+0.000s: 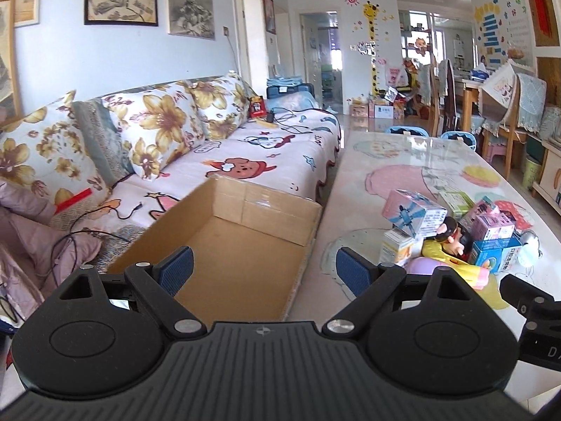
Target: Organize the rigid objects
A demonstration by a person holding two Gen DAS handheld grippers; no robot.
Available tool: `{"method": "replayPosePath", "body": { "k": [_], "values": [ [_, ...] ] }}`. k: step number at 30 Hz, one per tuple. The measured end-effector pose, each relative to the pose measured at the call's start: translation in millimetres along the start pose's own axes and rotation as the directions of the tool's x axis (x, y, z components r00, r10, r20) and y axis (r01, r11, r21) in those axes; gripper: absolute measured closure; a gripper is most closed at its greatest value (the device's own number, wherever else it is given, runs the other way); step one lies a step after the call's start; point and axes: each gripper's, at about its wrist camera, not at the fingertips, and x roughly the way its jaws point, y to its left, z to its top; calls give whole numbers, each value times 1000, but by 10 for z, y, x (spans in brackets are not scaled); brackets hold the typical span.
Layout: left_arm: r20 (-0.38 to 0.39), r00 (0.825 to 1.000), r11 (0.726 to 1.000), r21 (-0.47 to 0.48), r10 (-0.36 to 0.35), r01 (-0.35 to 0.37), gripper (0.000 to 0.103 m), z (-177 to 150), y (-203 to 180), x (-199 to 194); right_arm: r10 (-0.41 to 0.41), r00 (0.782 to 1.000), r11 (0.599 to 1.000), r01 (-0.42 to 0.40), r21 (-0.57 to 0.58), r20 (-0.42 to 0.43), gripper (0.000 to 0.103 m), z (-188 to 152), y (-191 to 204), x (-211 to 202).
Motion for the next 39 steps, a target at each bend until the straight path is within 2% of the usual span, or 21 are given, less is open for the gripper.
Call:
{"method": "replayPosePath", "body": {
  "k": [13, 20, 27, 32, 35, 39],
  "values": [
    [67, 997, 998, -46, 37, -34, 0, -174, -125, -83, 41, 994, 998, -36, -50, 99, 6, 165, 244, -364],
    [102, 995, 999, -35, 13, -10, 0, -92, 69, -166, 28, 993, 996, -17, -92, 119, 5, 76, 261, -404],
    [90, 991, 995, 28, -99, 97, 0, -55, -24, -80, -24, 999, 998, 27, -64, 36, 5, -212, 57, -166],
    [67, 982, 983, 61, -175, 171, 0, -2, -146, 62, -69, 997, 997, 68, -21, -26, 5, -384, -218, 83],
    [66, 970, 969, 97, -234, 227, 0, 37, -230, 186, -92, 994, 996, 92, 3, -54, 5, -466, -407, 188],
    [88, 941, 937, 161, -327, 310, 0, 59, -311, 377, -96, 991, 991, 105, 89, -96, 5, -539, -716, 335]
  ]
}}
